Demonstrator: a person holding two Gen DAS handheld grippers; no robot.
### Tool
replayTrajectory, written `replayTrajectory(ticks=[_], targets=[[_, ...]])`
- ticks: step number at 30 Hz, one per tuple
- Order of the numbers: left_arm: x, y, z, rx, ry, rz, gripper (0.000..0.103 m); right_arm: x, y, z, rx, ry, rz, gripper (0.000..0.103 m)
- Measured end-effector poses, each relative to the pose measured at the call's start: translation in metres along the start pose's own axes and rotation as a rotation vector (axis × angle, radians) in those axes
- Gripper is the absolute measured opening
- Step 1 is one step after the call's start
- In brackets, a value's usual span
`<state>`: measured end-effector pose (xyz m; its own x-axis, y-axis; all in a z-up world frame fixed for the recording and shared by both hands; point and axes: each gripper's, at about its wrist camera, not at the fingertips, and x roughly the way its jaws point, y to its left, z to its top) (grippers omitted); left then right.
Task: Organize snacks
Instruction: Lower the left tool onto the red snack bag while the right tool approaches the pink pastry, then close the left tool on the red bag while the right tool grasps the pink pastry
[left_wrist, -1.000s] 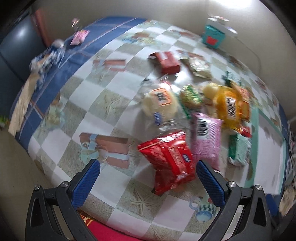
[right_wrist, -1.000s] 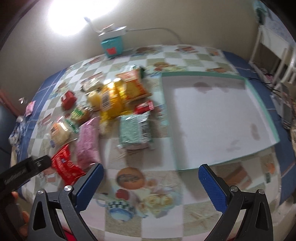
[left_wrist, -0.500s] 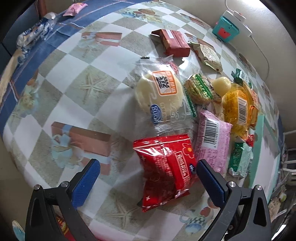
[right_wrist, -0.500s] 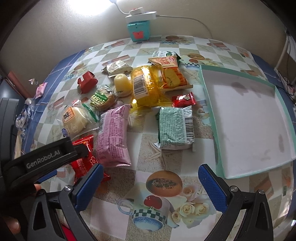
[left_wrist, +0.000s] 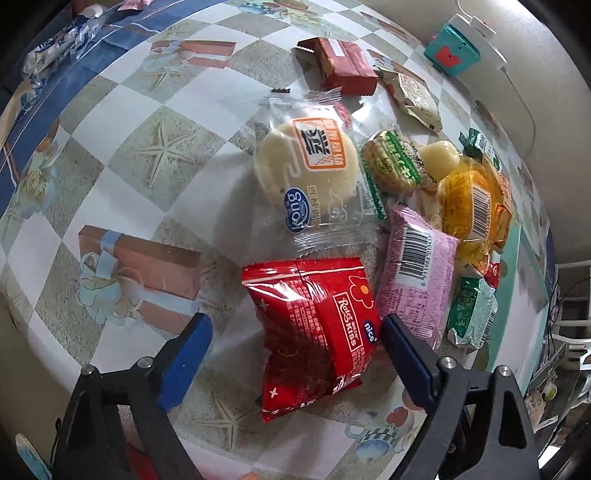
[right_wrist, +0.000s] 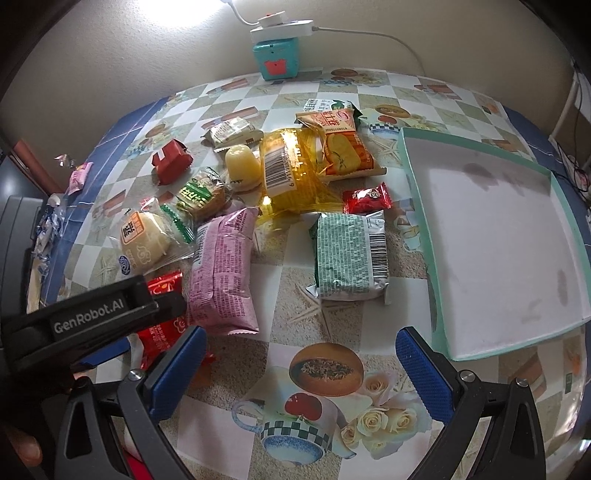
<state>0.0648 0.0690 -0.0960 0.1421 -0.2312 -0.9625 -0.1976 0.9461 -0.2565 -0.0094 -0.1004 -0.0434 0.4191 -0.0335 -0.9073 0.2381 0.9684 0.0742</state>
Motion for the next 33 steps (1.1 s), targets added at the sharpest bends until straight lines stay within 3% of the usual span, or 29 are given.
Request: replayTrajectory(ticks=[3, 9, 20, 33], targets=[[-0.005, 0.005, -0.002, 0.009, -0.003, 0.006, 0.078, 0.0, 0.002, 0.001, -0.009, -0.005, 0.0, 0.103], [-0.01, 0.012, -0.002, 0.003, 0.006, -0.009, 0.066, 0.002, 0.01, 0.004, -0.033, -0.021, -0.001, 0.103], [-0.026, 0.039, 0.002, -0.053, -0.024, -0.004, 0.066, 0.01, 0.034, 0.008, -0.109, -0.032, 0.018, 0.103], [-0.043, 0.082, 0.01, -0.117, -0.055, -0.016, 0.065, 0.042, 0.059, 0.02, -0.156, -0.01, 0.045, 0.088]])
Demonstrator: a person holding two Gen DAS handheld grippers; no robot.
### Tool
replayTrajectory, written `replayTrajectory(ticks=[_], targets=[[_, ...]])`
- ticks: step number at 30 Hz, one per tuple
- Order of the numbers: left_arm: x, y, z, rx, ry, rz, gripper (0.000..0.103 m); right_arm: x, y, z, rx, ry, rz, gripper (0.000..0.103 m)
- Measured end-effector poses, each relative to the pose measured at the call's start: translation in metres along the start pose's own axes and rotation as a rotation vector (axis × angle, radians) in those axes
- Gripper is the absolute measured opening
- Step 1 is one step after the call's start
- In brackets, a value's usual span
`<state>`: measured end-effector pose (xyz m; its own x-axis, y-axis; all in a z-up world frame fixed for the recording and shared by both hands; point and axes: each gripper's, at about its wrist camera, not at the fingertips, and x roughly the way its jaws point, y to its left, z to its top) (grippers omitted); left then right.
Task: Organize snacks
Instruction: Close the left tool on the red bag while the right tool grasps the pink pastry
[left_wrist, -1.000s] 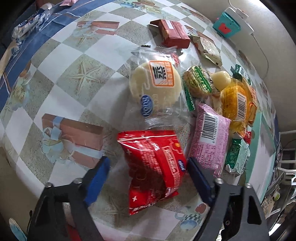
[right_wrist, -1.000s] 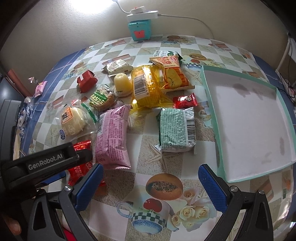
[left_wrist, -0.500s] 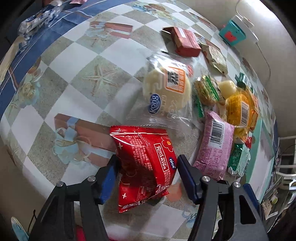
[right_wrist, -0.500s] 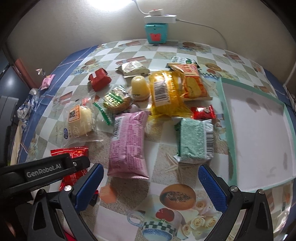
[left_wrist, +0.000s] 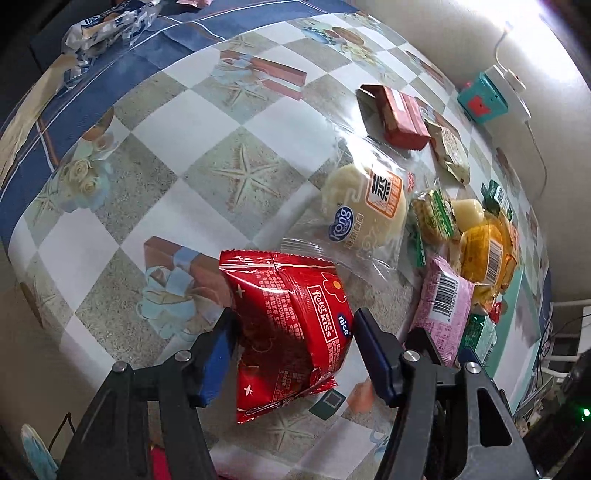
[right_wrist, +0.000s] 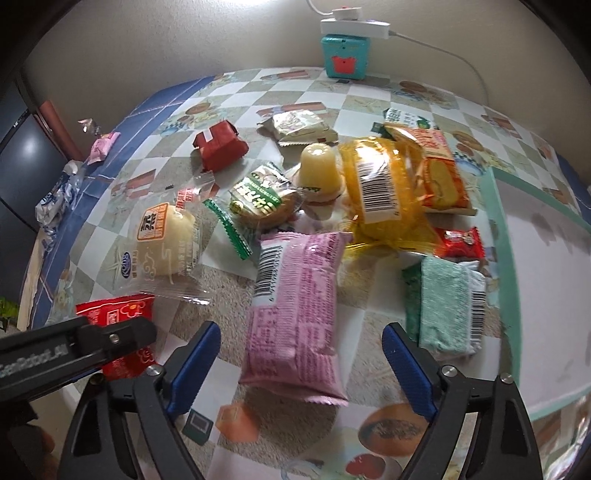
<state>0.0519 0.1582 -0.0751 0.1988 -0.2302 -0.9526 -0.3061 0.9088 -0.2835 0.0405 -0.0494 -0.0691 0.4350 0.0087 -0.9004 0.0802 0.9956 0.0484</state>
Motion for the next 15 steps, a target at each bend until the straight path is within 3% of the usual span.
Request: replayTrajectory(ticks=[7, 15], targets=[[-0.004, 0.004, 0.004, 0.002, -0.007, 0.006, 0.065, 0.015, 0.003, 0.006, 0.007, 0.019, 0.002, 0.08], [-0.002, 0.001, 0.001, 0.001, -0.007, 0.018, 0.066, 0.019, 0.001, 0.007, 0.022, 0.027, 0.008, 0.057]])
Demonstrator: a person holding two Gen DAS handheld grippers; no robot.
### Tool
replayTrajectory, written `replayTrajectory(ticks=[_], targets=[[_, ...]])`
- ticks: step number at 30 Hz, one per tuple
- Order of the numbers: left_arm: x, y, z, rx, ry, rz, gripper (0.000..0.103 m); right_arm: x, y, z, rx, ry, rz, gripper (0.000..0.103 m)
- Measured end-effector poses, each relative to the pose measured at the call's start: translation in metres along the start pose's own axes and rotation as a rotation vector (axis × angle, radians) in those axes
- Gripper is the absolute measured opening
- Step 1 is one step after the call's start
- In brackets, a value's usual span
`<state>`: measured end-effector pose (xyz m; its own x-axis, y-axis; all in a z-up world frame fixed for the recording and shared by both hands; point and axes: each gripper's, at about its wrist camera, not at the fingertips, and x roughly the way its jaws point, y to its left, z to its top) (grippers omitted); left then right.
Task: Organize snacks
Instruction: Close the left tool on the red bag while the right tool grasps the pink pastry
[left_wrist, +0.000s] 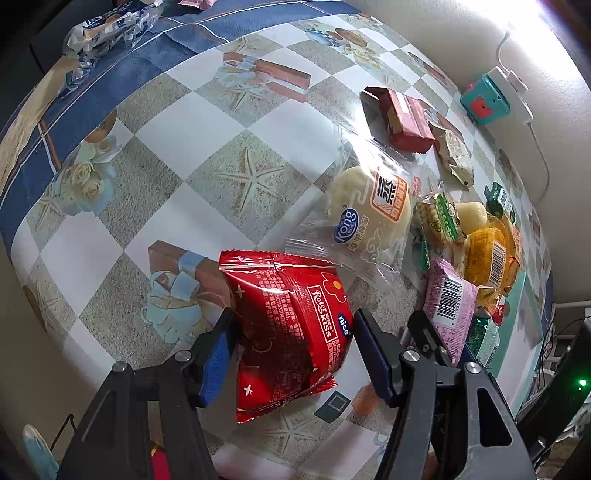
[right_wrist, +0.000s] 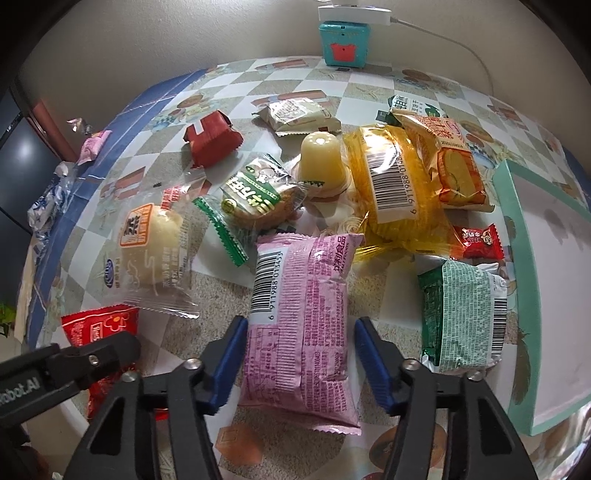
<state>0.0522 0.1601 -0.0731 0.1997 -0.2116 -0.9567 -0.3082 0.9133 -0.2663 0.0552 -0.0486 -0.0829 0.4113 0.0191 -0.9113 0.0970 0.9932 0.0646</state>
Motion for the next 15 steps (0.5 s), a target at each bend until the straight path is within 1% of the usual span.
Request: replayTrajectory(ticks=[2, 6, 15], targets=[[0.002, -0.002, -0.004, 0.001, 0.001, 0.006, 0.065, -0.001, -0.001, -0.001, 0.002, 0.002, 0.006, 0.052], [0.006, -0.007, -0.009, -0.003, 0.002, 0.021, 0.065, -0.004, -0.004, -0.004, 0.004, 0.01, 0.017, 0.047], [0.014, -0.02, -0.017, 0.0, 0.001, 0.05, 0.065, -0.016, -0.014, -0.015, 0.003, 0.012, 0.029, 0.045]])
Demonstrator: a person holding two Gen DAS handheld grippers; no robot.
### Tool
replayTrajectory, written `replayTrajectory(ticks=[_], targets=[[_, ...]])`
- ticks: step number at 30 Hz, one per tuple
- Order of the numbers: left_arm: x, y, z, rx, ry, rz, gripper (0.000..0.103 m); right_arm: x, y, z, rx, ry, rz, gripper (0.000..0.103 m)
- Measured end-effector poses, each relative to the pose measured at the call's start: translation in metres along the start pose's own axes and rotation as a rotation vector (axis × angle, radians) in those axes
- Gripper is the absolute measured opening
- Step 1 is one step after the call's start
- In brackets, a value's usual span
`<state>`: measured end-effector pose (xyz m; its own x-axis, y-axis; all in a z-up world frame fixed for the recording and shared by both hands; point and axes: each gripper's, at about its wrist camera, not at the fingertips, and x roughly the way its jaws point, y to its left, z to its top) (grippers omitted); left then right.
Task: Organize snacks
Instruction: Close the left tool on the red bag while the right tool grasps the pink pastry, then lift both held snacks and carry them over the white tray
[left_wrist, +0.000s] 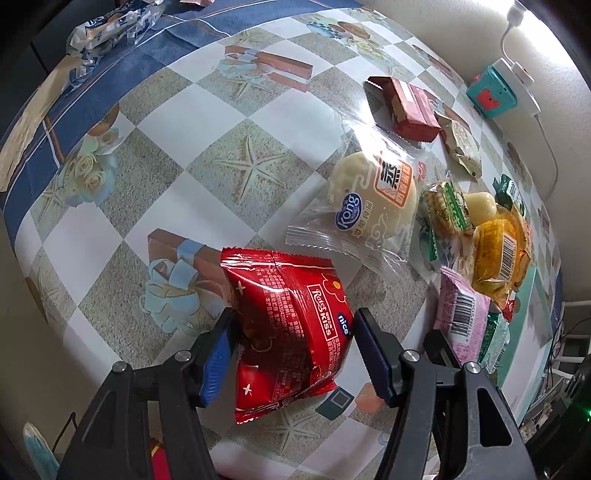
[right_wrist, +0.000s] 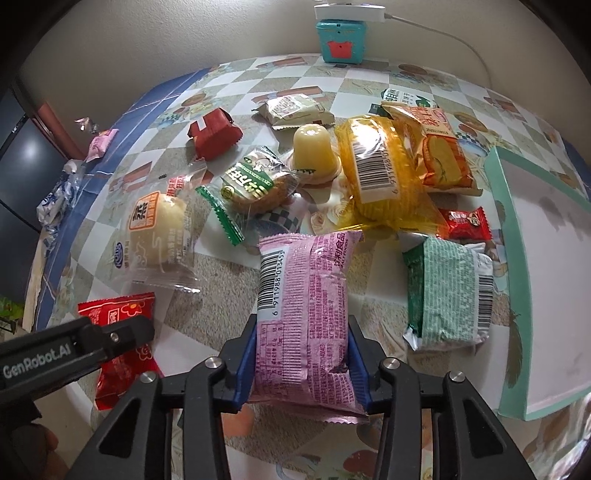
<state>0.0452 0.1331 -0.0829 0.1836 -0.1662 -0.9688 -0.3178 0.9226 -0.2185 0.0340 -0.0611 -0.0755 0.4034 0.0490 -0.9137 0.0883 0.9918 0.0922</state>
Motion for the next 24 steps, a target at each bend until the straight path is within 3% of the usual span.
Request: replayTrajectory(ticks=[14, 24], targets=[[-0.015, -0.02, -0.013, 0.027, -0.036, 0.033, 0.065, -0.04, -0.015, -0.001, 0.036, -0.067, 0.06, 0.044], [-0.045, -0.055, -0.03, 0.101, -0.112, 0.056, 0.065, -0.076, -0.04, 0.01, 0.093, -0.134, 0.055, 0.044]])
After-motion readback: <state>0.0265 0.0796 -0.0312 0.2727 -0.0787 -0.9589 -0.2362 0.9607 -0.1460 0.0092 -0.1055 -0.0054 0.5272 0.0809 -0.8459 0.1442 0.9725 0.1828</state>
